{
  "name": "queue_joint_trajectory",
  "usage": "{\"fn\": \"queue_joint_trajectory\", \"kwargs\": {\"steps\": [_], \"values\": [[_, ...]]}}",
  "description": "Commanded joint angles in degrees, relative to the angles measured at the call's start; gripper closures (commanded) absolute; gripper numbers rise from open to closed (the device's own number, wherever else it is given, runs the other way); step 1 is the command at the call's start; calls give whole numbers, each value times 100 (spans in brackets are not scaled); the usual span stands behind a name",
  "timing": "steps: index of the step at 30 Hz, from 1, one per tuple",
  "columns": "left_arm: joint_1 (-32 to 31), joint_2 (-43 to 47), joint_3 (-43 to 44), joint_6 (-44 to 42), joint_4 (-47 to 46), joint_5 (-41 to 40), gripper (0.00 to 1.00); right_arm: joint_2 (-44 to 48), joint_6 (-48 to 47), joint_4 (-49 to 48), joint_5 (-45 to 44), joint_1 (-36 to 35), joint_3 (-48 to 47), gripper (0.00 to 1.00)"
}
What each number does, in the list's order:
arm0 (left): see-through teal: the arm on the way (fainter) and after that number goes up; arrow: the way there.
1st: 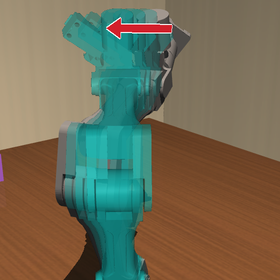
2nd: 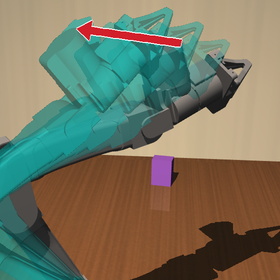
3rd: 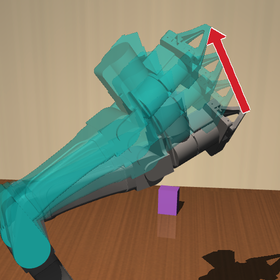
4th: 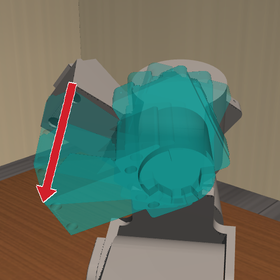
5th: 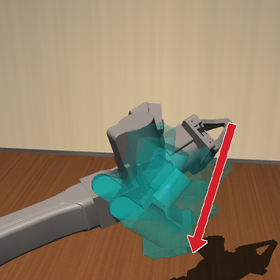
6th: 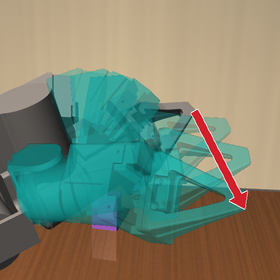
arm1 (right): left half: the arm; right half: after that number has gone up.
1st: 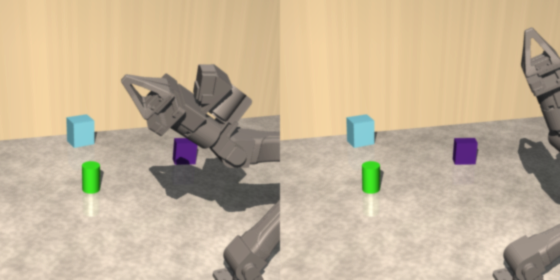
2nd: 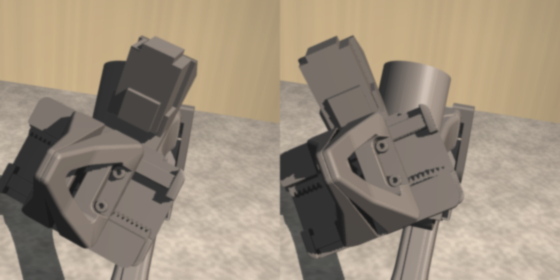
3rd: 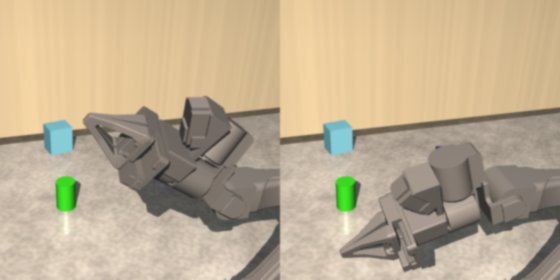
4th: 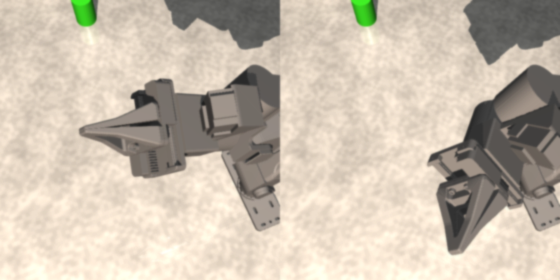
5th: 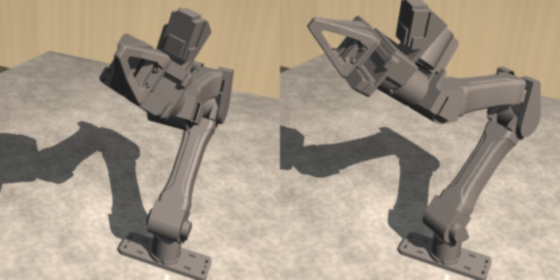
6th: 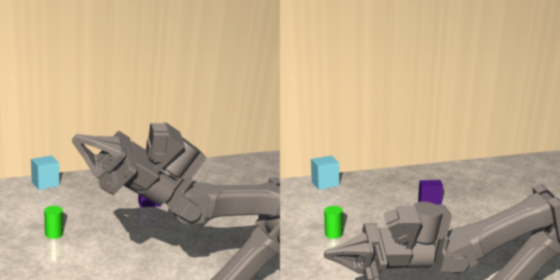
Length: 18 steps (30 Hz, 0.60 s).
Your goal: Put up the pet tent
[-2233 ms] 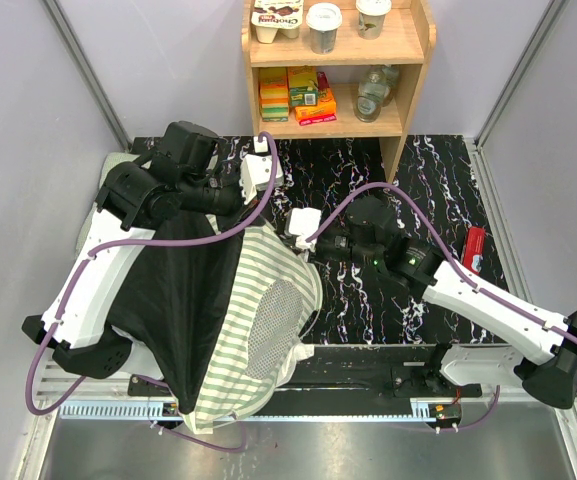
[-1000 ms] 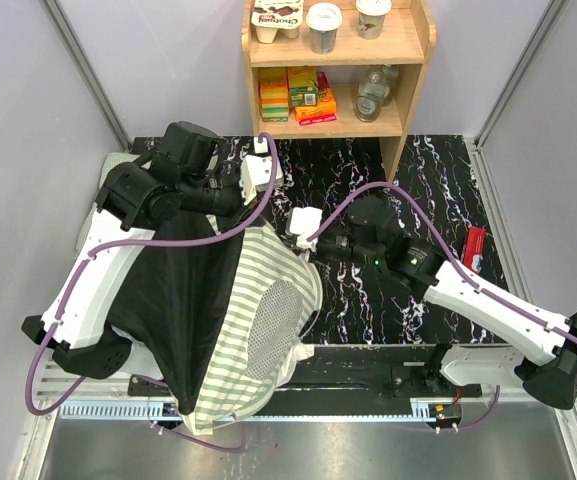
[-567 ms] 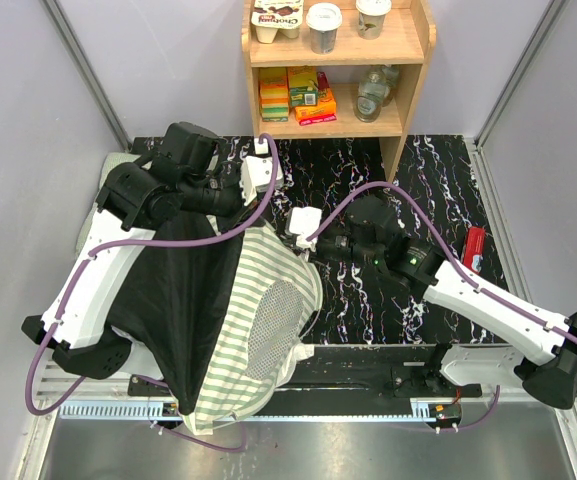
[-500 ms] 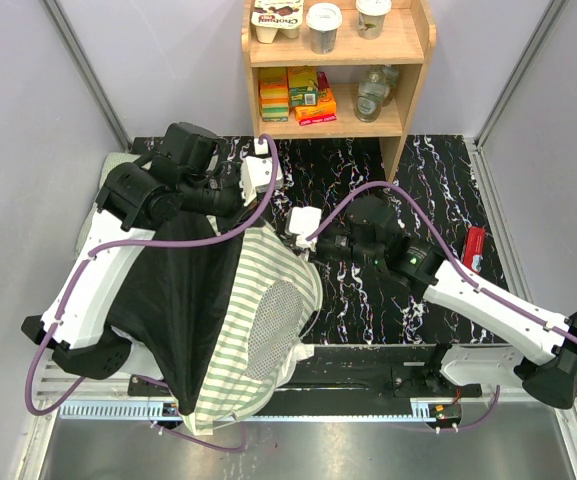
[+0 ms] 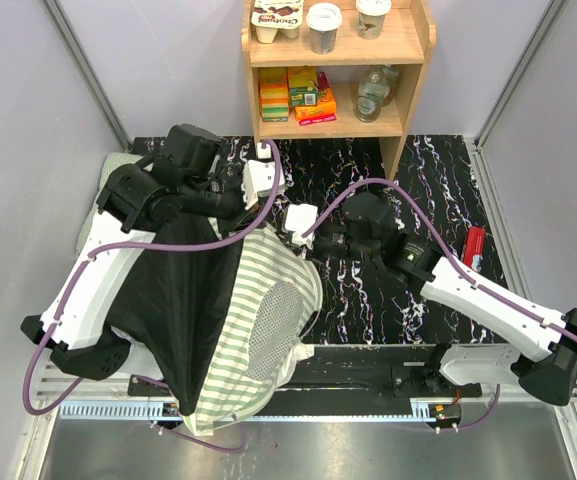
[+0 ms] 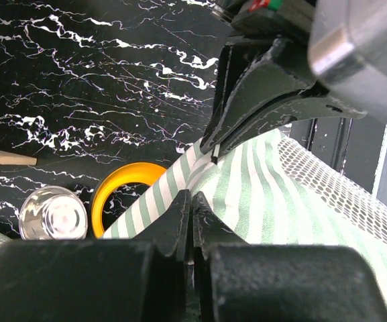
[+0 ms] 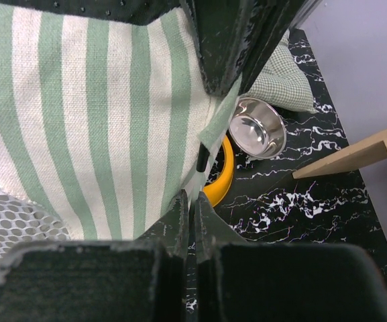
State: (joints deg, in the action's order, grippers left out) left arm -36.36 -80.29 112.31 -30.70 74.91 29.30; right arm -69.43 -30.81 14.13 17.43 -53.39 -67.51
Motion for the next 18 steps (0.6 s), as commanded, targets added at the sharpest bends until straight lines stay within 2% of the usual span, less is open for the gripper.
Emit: {"fn": "queue_joint_trajectory", "kwargs": {"steps": [1,18], "values": [[-196,189,-16,-165,-223,-100,100,-211,-189,732,15,-102,-35,100],[-214,207,63,-209,-161,-170,100,61,-75,793,-284,-102,150,100]]}}
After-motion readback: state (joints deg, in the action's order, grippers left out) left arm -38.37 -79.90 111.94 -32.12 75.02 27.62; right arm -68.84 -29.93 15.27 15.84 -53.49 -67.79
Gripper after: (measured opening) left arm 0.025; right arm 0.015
